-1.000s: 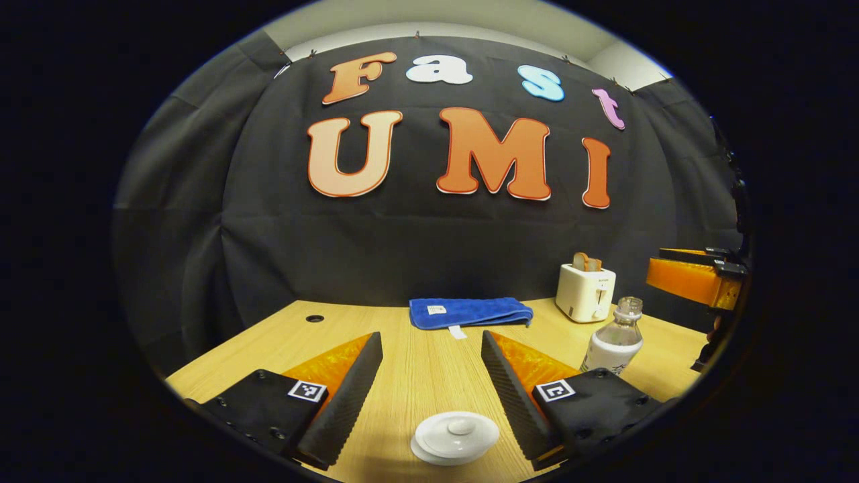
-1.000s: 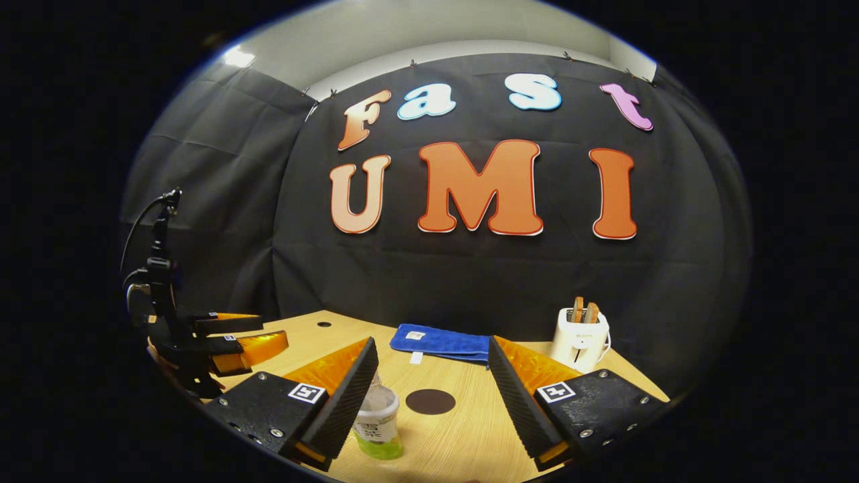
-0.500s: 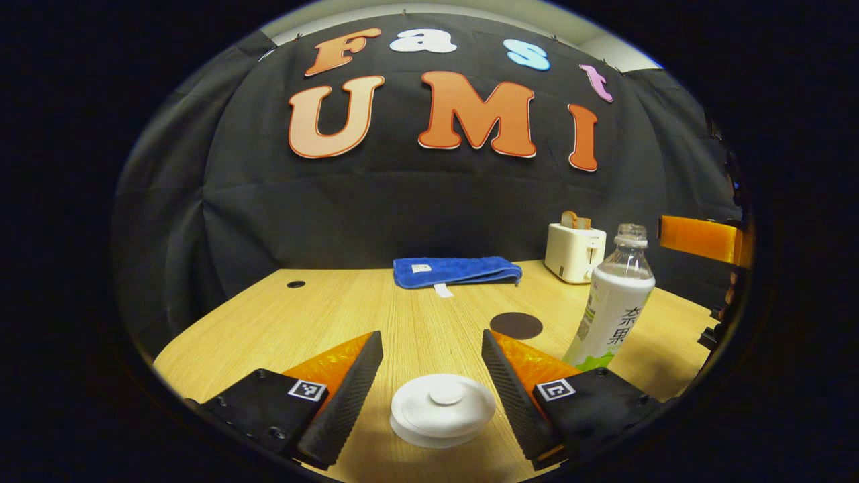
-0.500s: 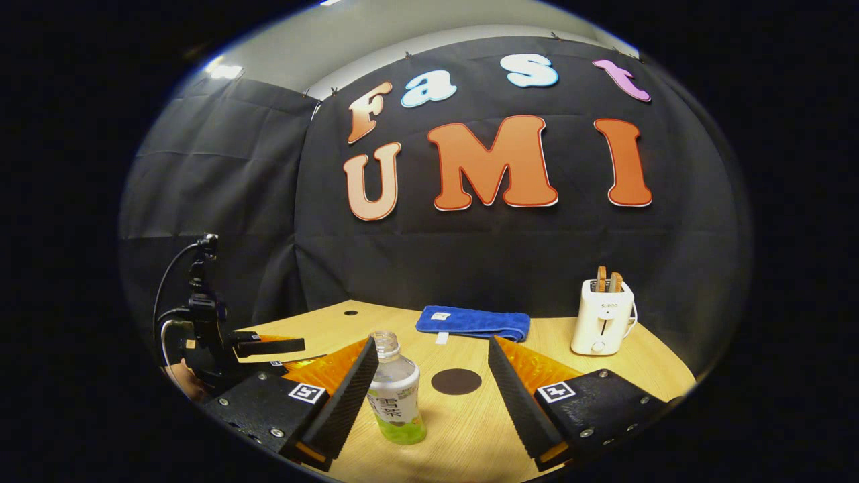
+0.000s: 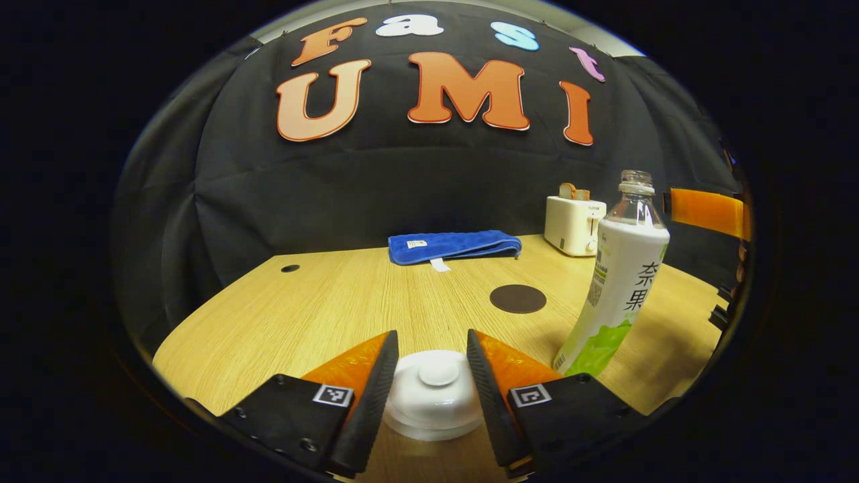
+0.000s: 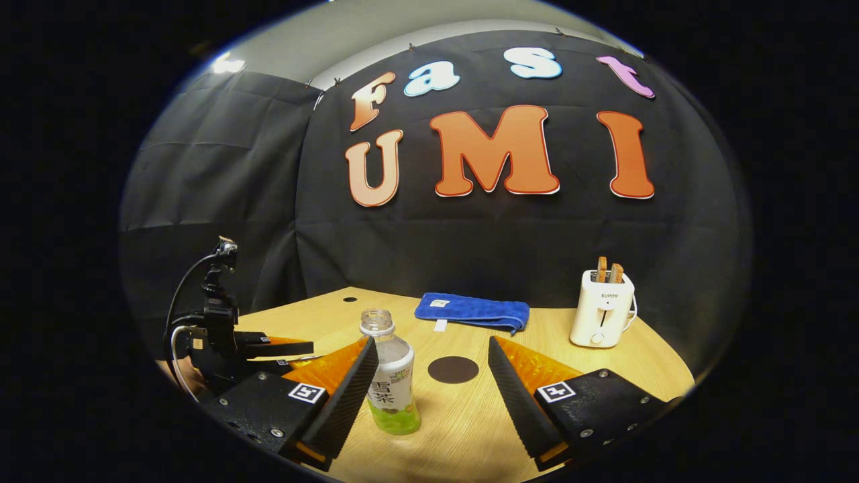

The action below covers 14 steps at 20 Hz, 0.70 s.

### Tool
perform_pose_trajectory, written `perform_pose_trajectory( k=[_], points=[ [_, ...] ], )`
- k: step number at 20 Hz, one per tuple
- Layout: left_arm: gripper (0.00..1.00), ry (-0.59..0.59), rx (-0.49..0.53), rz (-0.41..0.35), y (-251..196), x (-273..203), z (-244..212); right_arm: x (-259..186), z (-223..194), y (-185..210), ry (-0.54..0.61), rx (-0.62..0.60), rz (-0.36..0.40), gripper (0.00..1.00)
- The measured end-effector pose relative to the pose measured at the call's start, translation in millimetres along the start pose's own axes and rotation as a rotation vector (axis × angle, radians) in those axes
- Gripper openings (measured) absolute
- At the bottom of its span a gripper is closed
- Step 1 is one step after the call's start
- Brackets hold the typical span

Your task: Open the teacup lid with one hand, grasp the water bottle and pour water into the teacup with the other hand; after pouring, place the water bottle on the coaster and then close the teacup lid.

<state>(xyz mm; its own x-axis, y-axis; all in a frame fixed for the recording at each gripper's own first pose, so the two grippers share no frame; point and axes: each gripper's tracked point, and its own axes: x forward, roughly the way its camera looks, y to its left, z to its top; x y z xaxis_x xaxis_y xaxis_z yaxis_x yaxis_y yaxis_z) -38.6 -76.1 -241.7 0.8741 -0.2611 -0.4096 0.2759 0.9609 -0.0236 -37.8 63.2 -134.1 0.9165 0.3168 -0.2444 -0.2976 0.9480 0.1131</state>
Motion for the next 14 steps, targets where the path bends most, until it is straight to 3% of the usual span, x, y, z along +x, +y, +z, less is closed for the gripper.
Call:
perform_pose_trajectory(
  k=[3,5,8,9,11,14],
  points=[
    [0.50,0.007,0.012,-0.005,-3.1,-0.6,-2.5,0.8,-1.3,-0.3,0.004,-0.017,0.000,0.99],
    [0.44,0.009,0.019,-0.006,-4.7,0.7,-3.4,2.0,-3.2,-0.2,0.010,-0.027,-0.003,0.99],
    [0.43,0.001,0.019,0.001,-1.7,-0.4,-1.5,2.3,-3.2,5.1,0.012,-0.040,0.020,0.99],
    [0.31,0.000,0.013,0.001,-2.5,1.3,-0.7,2.8,-3.3,7.4,0.016,-0.048,0.024,0.99],
    [0.35,-0.002,0.024,-0.008,-3.7,0.0,-2.4,3.0,-3.8,11.6,0.017,-0.066,0.034,0.99],
    [0.30,-0.007,0.014,-0.007,-3.1,2.9,-2.0,2.8,-8.6,15.5,0.028,-0.097,0.038,0.99]
  ],
)
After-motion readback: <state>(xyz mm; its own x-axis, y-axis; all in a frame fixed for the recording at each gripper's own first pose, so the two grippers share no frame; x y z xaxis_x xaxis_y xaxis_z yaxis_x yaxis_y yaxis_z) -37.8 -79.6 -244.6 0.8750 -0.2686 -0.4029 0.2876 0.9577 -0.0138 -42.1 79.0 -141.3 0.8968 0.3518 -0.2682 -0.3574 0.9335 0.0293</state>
